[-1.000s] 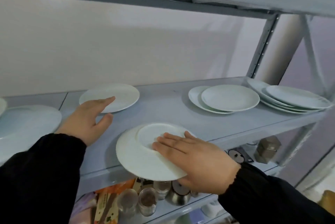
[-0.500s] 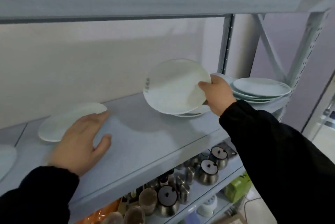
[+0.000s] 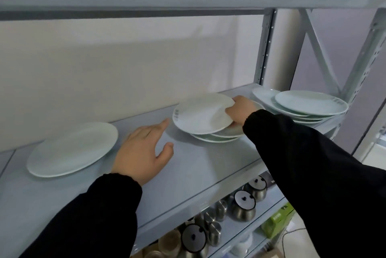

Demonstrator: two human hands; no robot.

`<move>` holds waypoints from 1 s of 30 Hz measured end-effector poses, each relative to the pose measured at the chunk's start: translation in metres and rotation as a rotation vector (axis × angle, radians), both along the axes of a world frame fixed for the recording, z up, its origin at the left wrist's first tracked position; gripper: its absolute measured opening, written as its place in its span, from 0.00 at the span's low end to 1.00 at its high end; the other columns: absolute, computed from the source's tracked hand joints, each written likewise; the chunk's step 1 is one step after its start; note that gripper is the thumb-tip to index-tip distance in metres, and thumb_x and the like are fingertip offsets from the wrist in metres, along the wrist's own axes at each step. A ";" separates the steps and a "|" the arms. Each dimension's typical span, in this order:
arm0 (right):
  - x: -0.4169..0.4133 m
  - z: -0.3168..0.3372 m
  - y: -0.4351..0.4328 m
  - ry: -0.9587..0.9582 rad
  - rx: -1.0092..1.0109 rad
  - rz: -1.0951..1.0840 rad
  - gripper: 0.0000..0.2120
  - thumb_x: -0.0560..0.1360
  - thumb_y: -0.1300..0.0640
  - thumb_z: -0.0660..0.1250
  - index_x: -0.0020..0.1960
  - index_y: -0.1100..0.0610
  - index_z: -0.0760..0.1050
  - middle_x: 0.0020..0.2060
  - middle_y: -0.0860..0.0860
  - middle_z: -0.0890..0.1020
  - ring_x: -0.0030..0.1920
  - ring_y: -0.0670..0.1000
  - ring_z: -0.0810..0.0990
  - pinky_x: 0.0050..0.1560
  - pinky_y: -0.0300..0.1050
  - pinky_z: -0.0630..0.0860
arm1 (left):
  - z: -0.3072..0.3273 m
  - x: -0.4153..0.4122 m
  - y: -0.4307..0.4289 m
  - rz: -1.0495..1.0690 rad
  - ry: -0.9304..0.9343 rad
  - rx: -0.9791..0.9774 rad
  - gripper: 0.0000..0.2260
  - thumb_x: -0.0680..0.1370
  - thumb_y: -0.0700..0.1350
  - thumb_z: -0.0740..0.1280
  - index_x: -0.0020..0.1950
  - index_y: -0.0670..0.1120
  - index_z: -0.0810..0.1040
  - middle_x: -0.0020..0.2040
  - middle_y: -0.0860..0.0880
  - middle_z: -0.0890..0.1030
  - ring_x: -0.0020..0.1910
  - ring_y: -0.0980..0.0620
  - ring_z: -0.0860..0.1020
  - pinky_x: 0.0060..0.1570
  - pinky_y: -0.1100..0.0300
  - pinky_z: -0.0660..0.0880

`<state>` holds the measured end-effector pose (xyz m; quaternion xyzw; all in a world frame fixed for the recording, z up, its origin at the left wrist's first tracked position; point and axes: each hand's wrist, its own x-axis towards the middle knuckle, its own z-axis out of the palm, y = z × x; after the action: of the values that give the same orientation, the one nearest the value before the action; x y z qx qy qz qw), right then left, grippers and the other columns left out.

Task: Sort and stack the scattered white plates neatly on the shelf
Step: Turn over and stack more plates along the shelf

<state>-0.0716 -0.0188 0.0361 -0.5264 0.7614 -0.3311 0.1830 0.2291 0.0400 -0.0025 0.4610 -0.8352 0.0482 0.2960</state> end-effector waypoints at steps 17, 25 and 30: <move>-0.002 -0.001 0.005 0.573 0.134 0.233 0.20 0.78 0.53 0.63 0.70 0.49 0.71 0.67 0.50 0.75 0.66 0.53 0.72 0.64 0.44 0.65 | -0.005 0.011 0.000 0.038 -0.008 0.031 0.28 0.76 0.59 0.54 0.75 0.51 0.65 0.64 0.48 0.77 0.62 0.46 0.73 0.62 0.54 0.67; 0.023 0.007 0.026 0.513 -0.175 0.316 0.20 0.77 0.47 0.64 0.68 0.49 0.73 0.67 0.49 0.74 0.66 0.51 0.72 0.65 0.42 0.66 | -0.005 0.011 0.000 0.084 -0.010 0.057 0.30 0.75 0.61 0.52 0.74 0.50 0.68 0.66 0.49 0.77 0.64 0.47 0.72 0.64 0.56 0.65; 0.077 0.001 0.045 0.411 -0.422 0.527 0.19 0.74 0.50 0.67 0.64 0.50 0.77 0.66 0.50 0.75 0.68 0.48 0.71 0.67 0.37 0.63 | -0.005 0.016 0.002 0.111 0.021 0.051 0.28 0.75 0.60 0.54 0.70 0.48 0.73 0.62 0.50 0.79 0.61 0.46 0.74 0.61 0.55 0.68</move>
<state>0.0058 0.0265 0.0376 -0.7851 0.5363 -0.3098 -0.0070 0.2448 0.0417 -0.0070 0.5146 -0.8061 0.0384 0.2895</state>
